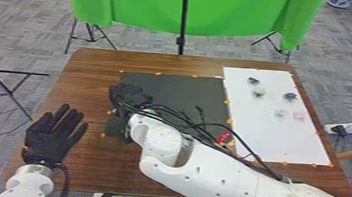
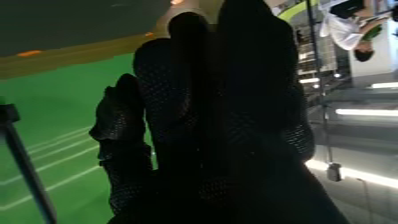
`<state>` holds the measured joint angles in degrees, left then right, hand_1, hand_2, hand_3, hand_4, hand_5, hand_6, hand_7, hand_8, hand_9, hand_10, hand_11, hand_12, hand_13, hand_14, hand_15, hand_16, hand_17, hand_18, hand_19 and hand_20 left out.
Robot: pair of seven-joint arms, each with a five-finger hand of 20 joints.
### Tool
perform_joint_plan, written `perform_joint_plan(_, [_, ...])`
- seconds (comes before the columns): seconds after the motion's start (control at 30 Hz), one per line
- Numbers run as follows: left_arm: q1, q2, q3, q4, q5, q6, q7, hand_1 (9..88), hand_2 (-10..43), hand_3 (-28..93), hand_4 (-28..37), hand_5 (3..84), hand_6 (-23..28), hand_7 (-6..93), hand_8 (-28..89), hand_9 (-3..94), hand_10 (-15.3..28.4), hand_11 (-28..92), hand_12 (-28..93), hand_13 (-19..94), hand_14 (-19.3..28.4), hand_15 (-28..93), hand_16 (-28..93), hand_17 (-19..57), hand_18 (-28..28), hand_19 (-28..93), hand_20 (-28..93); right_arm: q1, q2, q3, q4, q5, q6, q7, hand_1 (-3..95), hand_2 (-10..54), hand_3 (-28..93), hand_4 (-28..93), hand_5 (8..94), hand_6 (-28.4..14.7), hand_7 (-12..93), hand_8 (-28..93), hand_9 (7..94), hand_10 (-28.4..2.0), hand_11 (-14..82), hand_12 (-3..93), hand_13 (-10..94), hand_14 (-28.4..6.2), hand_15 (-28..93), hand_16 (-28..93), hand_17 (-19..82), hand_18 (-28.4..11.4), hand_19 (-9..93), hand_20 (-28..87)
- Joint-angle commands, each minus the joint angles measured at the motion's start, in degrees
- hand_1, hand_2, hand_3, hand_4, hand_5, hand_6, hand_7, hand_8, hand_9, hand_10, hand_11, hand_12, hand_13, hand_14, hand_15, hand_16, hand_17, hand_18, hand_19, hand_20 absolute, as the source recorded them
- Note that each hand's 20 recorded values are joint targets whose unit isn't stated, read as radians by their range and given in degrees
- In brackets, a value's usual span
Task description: Arrange flowers
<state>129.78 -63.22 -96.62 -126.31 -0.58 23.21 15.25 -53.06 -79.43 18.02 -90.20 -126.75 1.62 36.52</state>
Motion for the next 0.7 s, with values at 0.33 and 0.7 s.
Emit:
perform_joint_plan(0.33, [1.75,-2.29,-1.19,0.29,-0.12,0.07,-1.63,30.2,19.6,78,-22.2,52.4,9.7,21.0,-10,43.7,16.6,26,13,31,15.2,42,-7,-4.1,13.0,32,15,-6.18,5.09,9.44,-7.09,0.00,0.00,2.70,88.6,-9.5,-28,50,64.9,-4.3,17,-11,70.7,-15.5,18.6,22.6,66,-12.8,61,35,32,-25.5,87,39])
perform_joint_plan(0.7, [3.35,-3.00,-2.74,-0.83,0.38,-0.95,-0.38,30.0,19.5,77,-22.8,52.3,9.8,20.9,-10,43.6,16.7,26,13,31,15.3,42,-7,-4.1,13.0,32,15,-17.57,25.58,33.51,-16.02,3.53,-6.72,8.88,51.7,-9.5,75,-28,59.1,-6.8,12,-10,59.5,-18.7,16.2,16.4,57,-17.4,63,23,29,-27.0,86,36])
